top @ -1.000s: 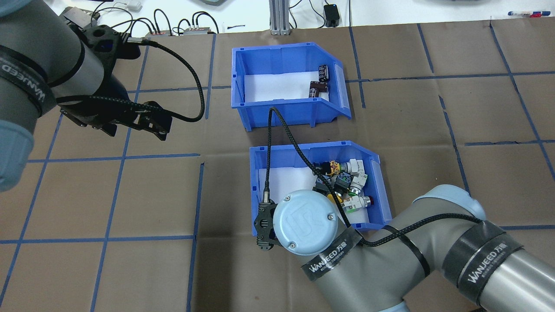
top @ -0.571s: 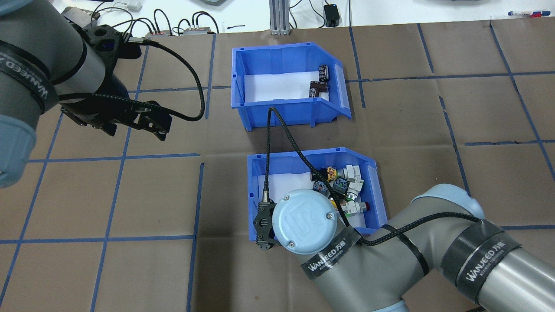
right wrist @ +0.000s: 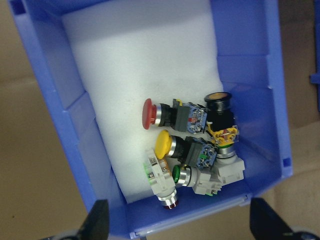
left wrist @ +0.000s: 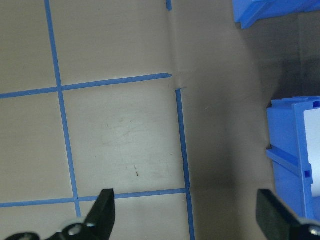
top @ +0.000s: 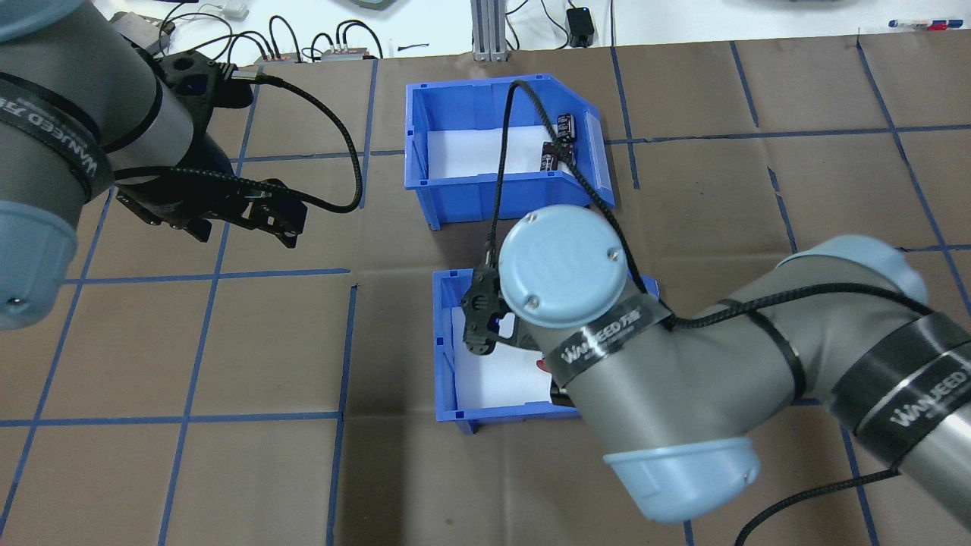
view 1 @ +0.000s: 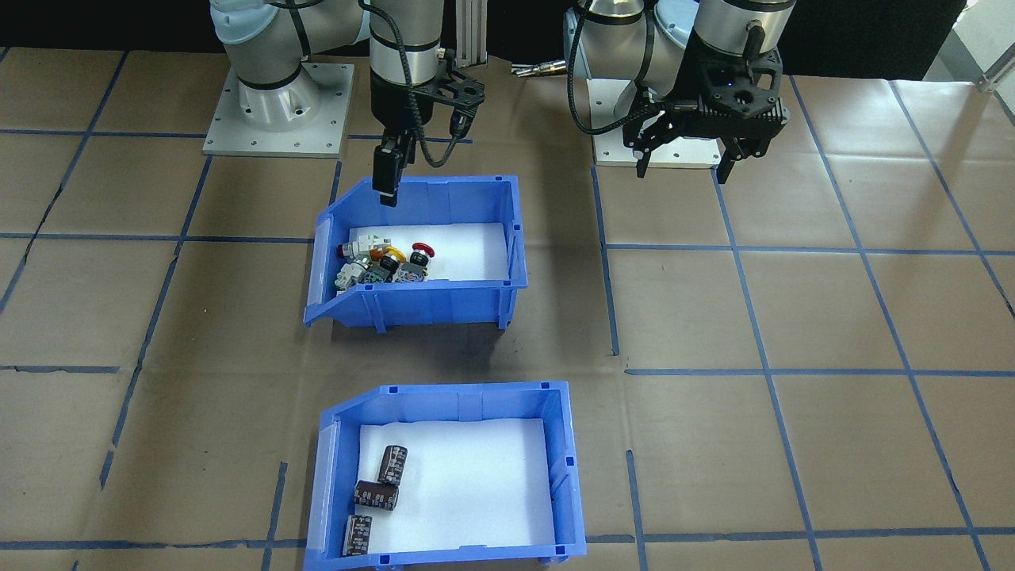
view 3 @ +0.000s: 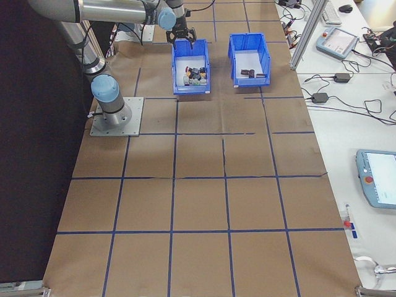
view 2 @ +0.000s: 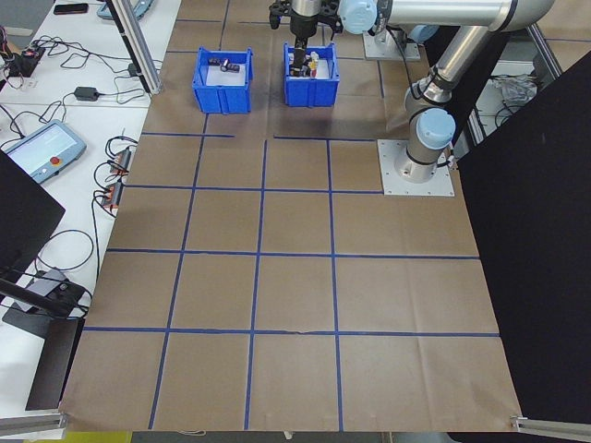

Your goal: Place battery box in front

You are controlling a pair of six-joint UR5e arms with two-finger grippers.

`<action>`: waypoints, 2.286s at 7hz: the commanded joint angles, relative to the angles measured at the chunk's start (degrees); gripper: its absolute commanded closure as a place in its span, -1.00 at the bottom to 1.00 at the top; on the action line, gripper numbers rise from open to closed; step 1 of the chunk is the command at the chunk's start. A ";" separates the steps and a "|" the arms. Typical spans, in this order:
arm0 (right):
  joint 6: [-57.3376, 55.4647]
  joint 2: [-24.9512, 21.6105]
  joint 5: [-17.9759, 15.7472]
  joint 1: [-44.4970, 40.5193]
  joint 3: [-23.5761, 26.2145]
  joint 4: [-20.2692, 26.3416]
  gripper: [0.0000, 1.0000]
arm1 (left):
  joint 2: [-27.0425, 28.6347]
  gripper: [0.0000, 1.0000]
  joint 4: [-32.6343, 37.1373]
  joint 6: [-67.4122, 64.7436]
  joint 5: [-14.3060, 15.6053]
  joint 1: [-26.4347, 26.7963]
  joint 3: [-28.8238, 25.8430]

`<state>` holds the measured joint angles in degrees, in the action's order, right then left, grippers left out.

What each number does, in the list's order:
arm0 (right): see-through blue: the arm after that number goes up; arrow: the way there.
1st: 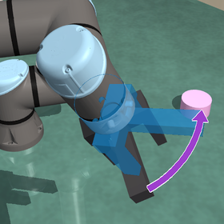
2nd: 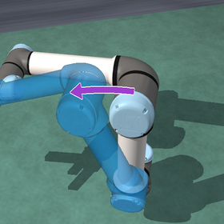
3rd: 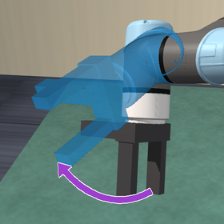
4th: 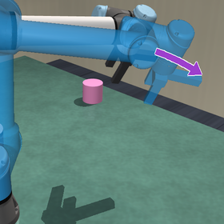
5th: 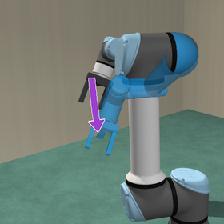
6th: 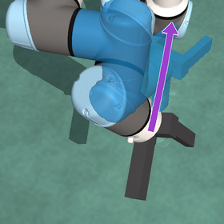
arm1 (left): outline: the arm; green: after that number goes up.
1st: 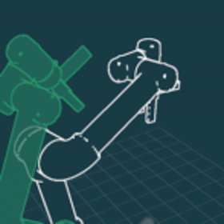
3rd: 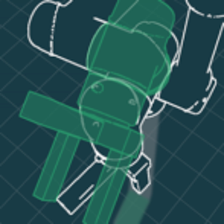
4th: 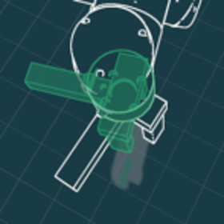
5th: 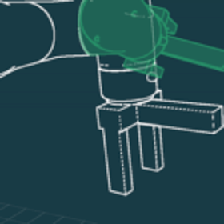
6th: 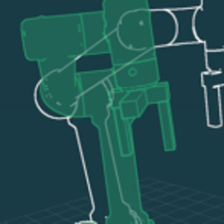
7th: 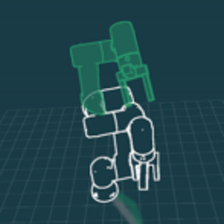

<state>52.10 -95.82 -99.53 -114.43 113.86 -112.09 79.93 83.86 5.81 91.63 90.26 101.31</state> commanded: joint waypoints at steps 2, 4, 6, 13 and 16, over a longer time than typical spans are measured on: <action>-10.53 -0.77 8.45 19.79 -2.67 1.78 -1.00 | 0.40 -1.00 -0.10 -0.54 -0.05 -0.09 0.11; -22.94 0.02 11.53 26.43 -8.71 3.10 -1.00 | 1.29 -1.00 -0.89 -1.85 -0.57 0.26 -0.24; -41.19 4.48 10.85 26.45 -16.70 12.36 -1.00 | 1.90 -1.00 -2.29 -1.94 -0.66 0.18 -0.24; -57.19 8.64 10.76 26.36 -23.78 27.01 -1.00 | 3.31 -1.00 -2.56 -1.86 -0.66 0.18 -1.64; -57.19 8.46 10.67 26.45 -23.78 27.01 -1.00 | 3.22 -1.00 -2.48 -1.86 -0.75 0.18 -1.56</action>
<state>-5.09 -87.27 -88.79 -88.02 90.09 -85.13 83.18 81.38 3.95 90.95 90.44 99.75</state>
